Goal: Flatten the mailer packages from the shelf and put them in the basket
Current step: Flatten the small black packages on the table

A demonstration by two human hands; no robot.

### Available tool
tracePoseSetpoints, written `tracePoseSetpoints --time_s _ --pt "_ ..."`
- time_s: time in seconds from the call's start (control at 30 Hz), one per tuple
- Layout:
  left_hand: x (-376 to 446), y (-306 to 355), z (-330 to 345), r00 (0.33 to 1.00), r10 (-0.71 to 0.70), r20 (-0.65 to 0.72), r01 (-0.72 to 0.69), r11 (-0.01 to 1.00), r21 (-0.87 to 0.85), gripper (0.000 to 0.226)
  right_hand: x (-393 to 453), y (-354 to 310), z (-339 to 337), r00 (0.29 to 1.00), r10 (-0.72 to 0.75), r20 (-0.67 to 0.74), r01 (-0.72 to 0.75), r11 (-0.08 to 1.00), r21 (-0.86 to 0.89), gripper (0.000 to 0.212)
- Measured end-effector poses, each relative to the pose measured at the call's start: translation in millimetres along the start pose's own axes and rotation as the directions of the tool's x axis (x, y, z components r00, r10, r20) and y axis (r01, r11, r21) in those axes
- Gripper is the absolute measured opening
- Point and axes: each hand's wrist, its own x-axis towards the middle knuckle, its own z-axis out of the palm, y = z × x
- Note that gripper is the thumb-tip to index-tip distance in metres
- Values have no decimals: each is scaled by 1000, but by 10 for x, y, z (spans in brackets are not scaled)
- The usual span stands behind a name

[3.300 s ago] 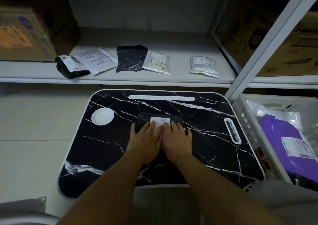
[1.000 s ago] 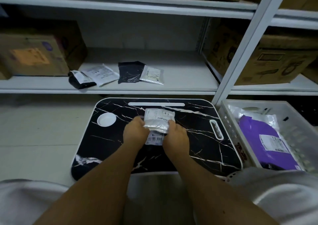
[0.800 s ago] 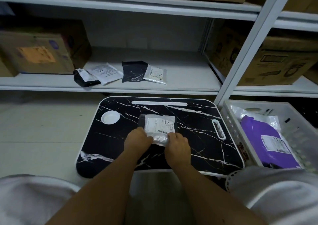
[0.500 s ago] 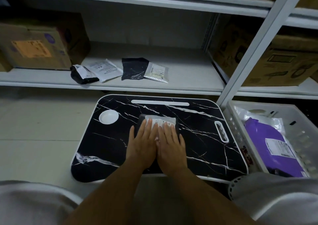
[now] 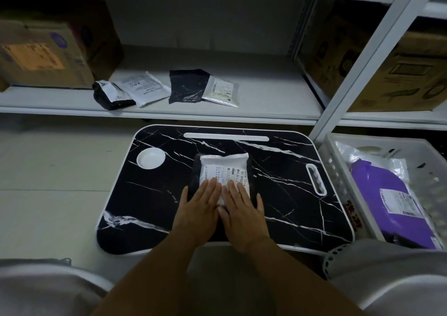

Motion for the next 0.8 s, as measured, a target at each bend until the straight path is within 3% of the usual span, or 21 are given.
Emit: tracePoseSetpoints --time_s 0.07,0.17,0.23,0.27,0.37,0.43,0.8 --pt "45 19 -66 998 -47 -32 44 994 -102 59 41 -24 -40 996 6 -94 -6 1000 6 50" --pt "220 36 -201 973 -127 -194 83 972 -220 36 242 -90 -172 968 16 -252 -7 999 36 29" --pt "341 26 -276 955 -120 -273 73 982 -174 28 411 -98 -293 969 19 -246 -13 1000 27 15" --pt "387 14 -290 948 -122 -294 79 985 -152 31 486 -104 -352 981 10 -195 -6 1000 19 19" --pt "473 -19 -247 971 -106 -214 81 989 -121 63 596 -40 -353 998 -24 -58 27 998 48 53" --pt "486 -54 -194 992 -76 -101 63 990 -125 70 586 15 -272 999 -35 36 33 998 51 61" --pt "537 -129 -224 995 -94 23 97 977 -191 56 622 77 -253 983 76 166 -97 987 125 49"
